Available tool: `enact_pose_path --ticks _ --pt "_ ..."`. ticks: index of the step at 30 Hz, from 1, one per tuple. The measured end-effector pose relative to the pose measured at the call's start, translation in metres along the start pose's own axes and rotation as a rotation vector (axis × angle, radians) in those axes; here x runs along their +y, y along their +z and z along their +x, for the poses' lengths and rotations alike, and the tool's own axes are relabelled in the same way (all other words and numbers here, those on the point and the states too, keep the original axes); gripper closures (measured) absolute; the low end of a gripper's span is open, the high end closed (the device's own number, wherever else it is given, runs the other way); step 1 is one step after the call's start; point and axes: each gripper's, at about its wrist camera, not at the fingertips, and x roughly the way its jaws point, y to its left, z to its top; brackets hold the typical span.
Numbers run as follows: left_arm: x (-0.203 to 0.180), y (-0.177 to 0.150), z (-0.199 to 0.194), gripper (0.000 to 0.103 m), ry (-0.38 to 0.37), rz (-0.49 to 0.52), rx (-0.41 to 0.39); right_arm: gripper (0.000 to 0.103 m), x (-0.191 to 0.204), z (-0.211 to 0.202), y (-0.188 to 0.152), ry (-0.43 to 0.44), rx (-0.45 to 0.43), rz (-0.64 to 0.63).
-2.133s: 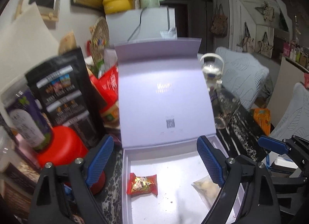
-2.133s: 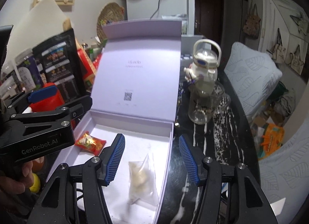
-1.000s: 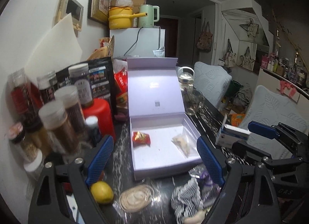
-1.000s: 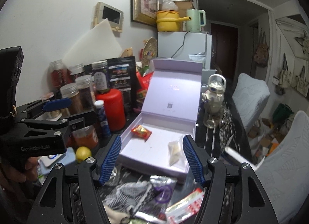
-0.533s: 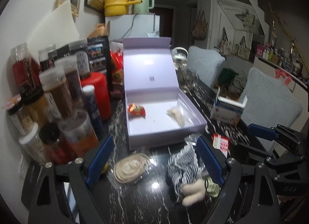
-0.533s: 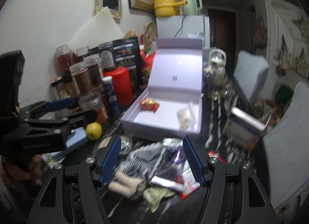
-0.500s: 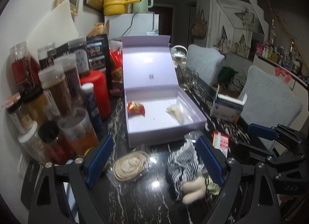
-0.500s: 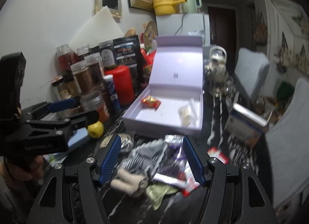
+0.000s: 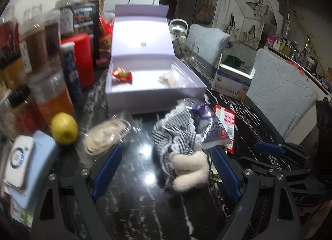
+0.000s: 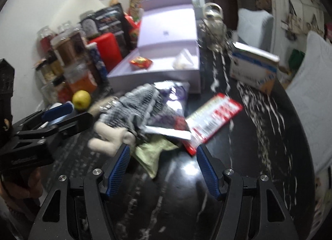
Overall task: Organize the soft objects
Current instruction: 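Grasp the gingham cloth with the white fluffy piece using the left tool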
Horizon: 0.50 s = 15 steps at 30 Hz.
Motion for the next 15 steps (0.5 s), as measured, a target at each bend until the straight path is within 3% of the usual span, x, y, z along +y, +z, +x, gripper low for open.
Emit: enact_pose_path --ticks 8,15 --pt "-0.017 0.005 0.035 0.014 0.003 0.026 0.046 0.036 -0.037 0.014 -0.012 -0.064 0.049 0.073" --pt "0.006 0.008 0.064 0.014 0.065 -0.052 0.123 0.036 -0.047 0.013 -0.013 -0.049 0.039 0.092"
